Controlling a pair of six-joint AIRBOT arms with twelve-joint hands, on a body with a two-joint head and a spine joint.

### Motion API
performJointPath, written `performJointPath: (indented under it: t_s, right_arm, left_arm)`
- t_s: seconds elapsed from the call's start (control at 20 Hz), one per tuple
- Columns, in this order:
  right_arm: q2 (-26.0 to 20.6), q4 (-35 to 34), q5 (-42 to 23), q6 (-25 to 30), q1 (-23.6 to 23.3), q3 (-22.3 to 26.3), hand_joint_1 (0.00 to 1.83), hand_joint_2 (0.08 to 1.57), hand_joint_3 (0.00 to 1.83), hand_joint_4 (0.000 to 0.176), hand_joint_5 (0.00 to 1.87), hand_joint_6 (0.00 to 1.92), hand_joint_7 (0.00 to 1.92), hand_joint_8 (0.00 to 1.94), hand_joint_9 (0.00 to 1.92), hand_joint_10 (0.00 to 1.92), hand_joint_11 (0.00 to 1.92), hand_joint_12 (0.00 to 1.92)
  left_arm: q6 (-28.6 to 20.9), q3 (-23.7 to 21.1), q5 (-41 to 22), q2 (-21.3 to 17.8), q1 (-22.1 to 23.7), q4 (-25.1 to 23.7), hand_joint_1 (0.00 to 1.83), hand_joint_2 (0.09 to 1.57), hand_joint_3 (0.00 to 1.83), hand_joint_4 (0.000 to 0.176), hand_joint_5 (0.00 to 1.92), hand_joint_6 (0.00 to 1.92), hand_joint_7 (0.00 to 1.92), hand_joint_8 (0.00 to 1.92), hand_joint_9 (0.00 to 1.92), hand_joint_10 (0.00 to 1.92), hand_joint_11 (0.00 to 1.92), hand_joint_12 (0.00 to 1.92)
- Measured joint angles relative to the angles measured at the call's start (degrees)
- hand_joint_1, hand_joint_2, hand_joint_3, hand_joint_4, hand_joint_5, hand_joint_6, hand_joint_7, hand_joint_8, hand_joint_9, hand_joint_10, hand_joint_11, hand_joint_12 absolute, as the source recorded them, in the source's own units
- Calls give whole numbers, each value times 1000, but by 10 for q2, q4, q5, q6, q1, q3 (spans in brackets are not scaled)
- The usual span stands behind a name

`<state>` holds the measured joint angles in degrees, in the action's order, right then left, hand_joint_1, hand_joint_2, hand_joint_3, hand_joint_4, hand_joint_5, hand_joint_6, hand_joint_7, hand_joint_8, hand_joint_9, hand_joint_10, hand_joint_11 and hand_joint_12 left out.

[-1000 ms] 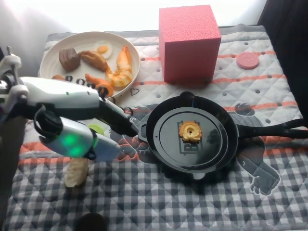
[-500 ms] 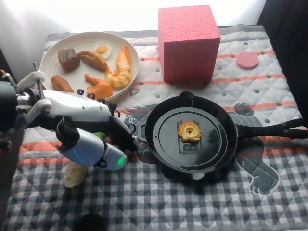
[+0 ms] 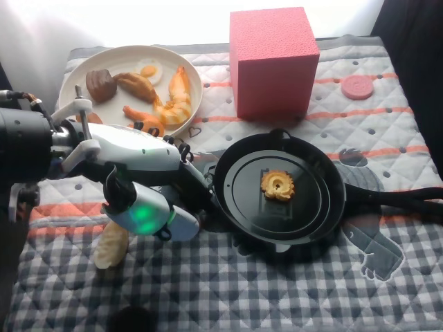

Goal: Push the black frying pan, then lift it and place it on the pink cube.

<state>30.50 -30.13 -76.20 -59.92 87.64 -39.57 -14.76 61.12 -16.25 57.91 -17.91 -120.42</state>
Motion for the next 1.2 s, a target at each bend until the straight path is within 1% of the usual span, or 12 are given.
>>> performJointPath:
  t_s: [0.1,0.15,0.25,0.35,0.45,0.65,0.7,0.8,1.0,1.05,1.1,1.2]
  right_arm:
    - [0,0,0,2,0,0,327,1297,1,16,0,0,0,0,0,0,0,94]
    - [0,0,0,2,0,0,316,1297,1,26,0,0,0,0,0,0,0,101]
    - [2,0,-1,2,0,0,324,1306,2,15,0,0,0,0,0,0,0,119]
    - [3,0,-1,2,0,0,280,1271,0,38,0,0,0,0,0,0,0,227]
    - [3,-1,-1,2,0,0,238,1253,0,47,0,0,0,0,0,0,0,206]
    - [4,1,-2,2,0,0,224,1250,0,47,0,0,0,0,0,0,0,214]
    - [4,2,-2,3,0,0,225,1257,0,34,0,0,0,0,0,0,0,175]
    - [4,0,-1,3,0,0,228,1260,1,40,0,0,0,0,0,0,0,164]
    - [4,0,-2,3,0,-1,244,1257,0,42,0,0,0,0,0,0,0,51]
    - [4,-1,-2,3,0,-1,217,1255,0,44,0,0,0,0,0,0,0,119]
    - [4,-1,-2,3,0,-1,202,1248,0,45,0,0,0,0,0,0,0,198]
    - [4,1,-2,4,0,-1,191,1250,0,64,0,0,0,0,0,0,0,244]
  left_arm:
    - [18,2,-5,3,2,12,271,1358,1,0,523,23,559,114,218,625,0,968]
    - [30,3,-7,7,3,19,232,1373,3,0,531,18,505,255,165,738,0,886]
    - [43,3,-24,16,5,31,185,1388,0,11,494,13,384,432,89,794,0,744]
    - [44,2,-40,25,5,36,323,1341,0,0,527,8,470,251,206,624,0,862]
    - [56,2,-45,30,5,45,256,1377,0,0,462,0,497,105,290,422,0,855]
    - [71,13,-48,48,7,60,285,1385,0,0,454,24,467,40,236,327,0,567]
    - [77,14,-48,52,7,63,261,1394,0,0,468,21,470,26,244,239,0,554]
    - [85,21,-49,62,10,69,202,1403,0,0,436,2,409,2,231,100,0,437]
    - [101,33,-47,84,11,87,154,1393,1,4,390,1,409,7,235,244,0,573]
    - [104,35,-47,87,11,92,151,1395,1,0,381,1,407,6,223,254,0,552]
    - [107,39,-47,91,11,98,253,1375,0,0,445,26,454,25,261,296,0,720]
    - [115,39,-43,97,11,99,211,1403,0,0,437,18,438,14,150,476,0,634]
